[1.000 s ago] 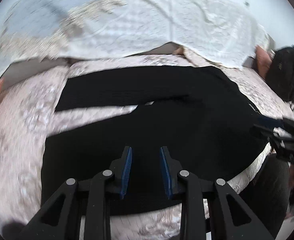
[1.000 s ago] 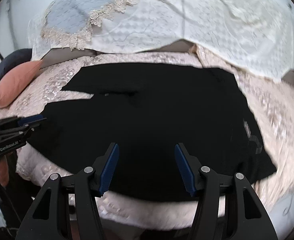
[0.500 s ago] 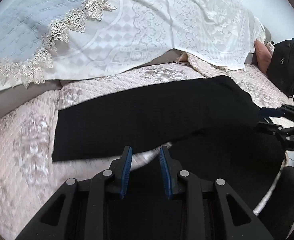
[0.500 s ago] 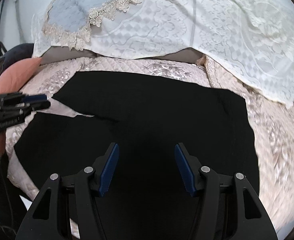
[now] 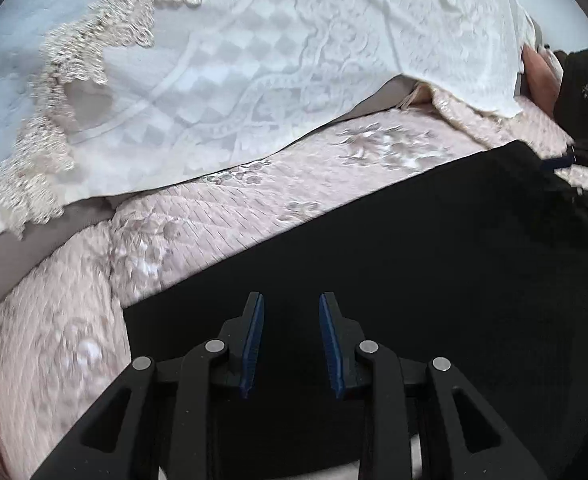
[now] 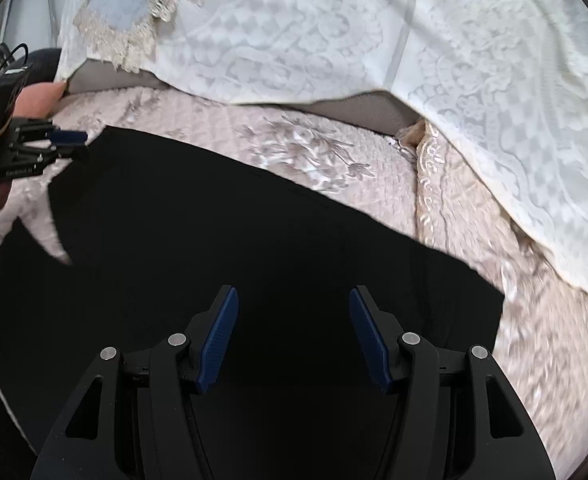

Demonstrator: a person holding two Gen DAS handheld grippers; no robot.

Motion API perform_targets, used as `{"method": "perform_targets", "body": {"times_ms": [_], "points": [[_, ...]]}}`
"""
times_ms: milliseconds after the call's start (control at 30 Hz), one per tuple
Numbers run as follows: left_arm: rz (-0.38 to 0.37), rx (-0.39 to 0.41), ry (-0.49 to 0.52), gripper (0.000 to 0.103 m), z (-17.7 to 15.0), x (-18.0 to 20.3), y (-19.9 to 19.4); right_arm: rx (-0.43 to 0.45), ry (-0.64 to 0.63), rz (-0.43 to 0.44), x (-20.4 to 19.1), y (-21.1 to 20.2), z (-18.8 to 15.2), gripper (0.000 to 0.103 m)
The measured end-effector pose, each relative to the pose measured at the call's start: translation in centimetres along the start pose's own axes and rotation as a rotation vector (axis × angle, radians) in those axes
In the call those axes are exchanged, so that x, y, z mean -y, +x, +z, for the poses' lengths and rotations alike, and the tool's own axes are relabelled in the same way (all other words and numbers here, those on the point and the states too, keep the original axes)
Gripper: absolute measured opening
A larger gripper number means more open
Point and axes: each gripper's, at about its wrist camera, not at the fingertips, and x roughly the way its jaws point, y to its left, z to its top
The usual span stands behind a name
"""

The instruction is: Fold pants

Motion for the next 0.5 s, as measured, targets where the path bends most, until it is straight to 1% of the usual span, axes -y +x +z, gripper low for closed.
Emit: {"method": "perform_targets", "body": {"times_ms": [67, 133, 233, 300, 367, 433, 500], "points": [[-0.014, -0.016, 0.005, 0.033, 0.7, -1.1, 1.7, -0.02, -0.006, 0.006, 1.9, 1.4, 1.3, 0.058], [-0.023, -0.025, 0.016, 0.038, 1.2, -1.8, 3.2, -0.036, -0.029, 0.006, 3.3, 2.8, 2.5, 0.058], [-0.034, -0.045, 0.049, 0.038, 1.8, -2.5, 5.1, -0.063, -0.062, 0.039, 4.8, 4.4, 4.0, 0.058], [-0.071, -0.061, 0.065, 0.039, 2.0, -3.0, 6.1, -0.087, -0.087, 0.069, 5.4, 5.5, 4.7, 0.058], [-0.046, -0.059, 0.102, 0.041, 2.2, -3.1, 6.8, -0.106, -0.112, 0.084, 5.7, 6.5, 5.2, 0.058], [-0.058, -0.067, 0.122, 0.049, 2.3, -3.4, 7.4, -0.138, -0.125, 0.121, 5.9, 7.7, 5.4, 0.058], [-0.088, -0.094, 0.136, 0.052, 2.2, -3.8, 8.2, -0.147, -0.126, 0.149, 6.1, 8.4, 5.6, 0.058]]}}
